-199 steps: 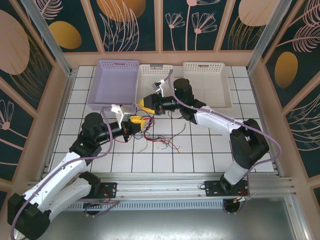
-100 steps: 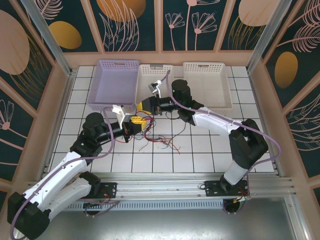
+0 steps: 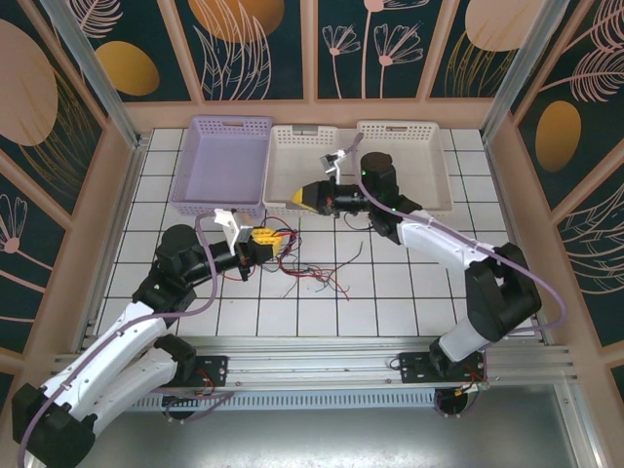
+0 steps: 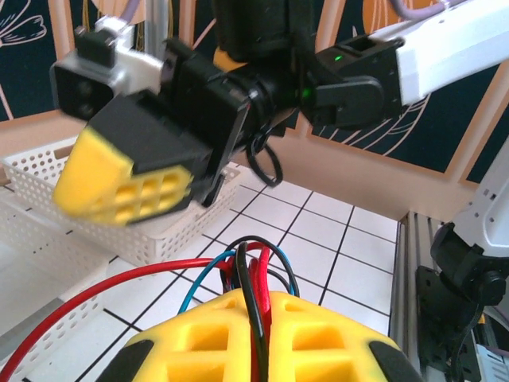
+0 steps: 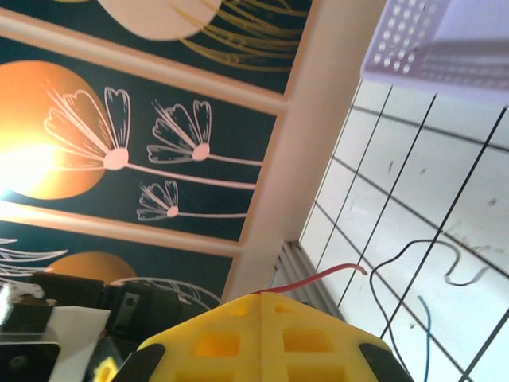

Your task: Untangle the cables

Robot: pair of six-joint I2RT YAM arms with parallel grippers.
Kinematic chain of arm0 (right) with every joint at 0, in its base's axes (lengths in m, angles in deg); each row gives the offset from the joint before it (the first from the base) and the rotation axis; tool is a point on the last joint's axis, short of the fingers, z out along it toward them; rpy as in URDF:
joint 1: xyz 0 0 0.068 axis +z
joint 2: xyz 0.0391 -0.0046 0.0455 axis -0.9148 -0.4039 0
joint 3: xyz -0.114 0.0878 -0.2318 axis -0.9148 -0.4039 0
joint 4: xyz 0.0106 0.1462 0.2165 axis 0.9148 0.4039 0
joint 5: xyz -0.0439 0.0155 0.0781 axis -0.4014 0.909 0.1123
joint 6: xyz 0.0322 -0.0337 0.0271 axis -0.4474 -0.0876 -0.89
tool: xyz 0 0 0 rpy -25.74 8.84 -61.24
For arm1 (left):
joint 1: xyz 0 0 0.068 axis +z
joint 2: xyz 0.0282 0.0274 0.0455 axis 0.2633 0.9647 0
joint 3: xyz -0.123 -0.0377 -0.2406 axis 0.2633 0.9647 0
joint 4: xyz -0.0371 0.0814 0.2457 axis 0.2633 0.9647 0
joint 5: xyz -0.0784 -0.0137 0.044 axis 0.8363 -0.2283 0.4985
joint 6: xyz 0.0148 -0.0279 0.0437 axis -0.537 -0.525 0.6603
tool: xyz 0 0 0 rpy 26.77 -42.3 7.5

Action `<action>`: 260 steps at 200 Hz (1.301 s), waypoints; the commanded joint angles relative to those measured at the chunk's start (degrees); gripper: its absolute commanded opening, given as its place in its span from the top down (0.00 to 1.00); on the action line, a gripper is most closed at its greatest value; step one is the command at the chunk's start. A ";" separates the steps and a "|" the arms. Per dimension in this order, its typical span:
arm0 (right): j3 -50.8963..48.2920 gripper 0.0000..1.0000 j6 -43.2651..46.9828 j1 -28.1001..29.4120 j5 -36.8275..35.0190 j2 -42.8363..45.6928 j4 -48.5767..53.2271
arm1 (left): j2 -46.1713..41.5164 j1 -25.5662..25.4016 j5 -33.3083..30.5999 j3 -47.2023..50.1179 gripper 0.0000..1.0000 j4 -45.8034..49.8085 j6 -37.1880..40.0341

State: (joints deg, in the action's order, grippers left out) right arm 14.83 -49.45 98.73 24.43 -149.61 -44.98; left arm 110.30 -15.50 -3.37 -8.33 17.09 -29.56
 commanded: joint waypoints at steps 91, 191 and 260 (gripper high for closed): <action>-0.75 0.45 7.93 2.46 -0.97 5.16 4.81 | 3.39 -0.20 6.48 1.18 1.00 -15.03 -11.49; -8.17 0.26 -9.44 2.83 7.93 1.89 -20.52 | 5.25 -0.33 9.55 2.65 1.00 -30.06 -19.60; -5.33 0.27 -11.25 6.92 7.34 -2.82 -22.90 | 6.54 -0.33 8.60 2.24 1.00 -30.85 -21.08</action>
State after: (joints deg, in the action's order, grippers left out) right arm 7.16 -62.06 104.31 31.16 -151.12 -67.30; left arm 116.46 -15.50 4.79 -5.55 -10.21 -49.36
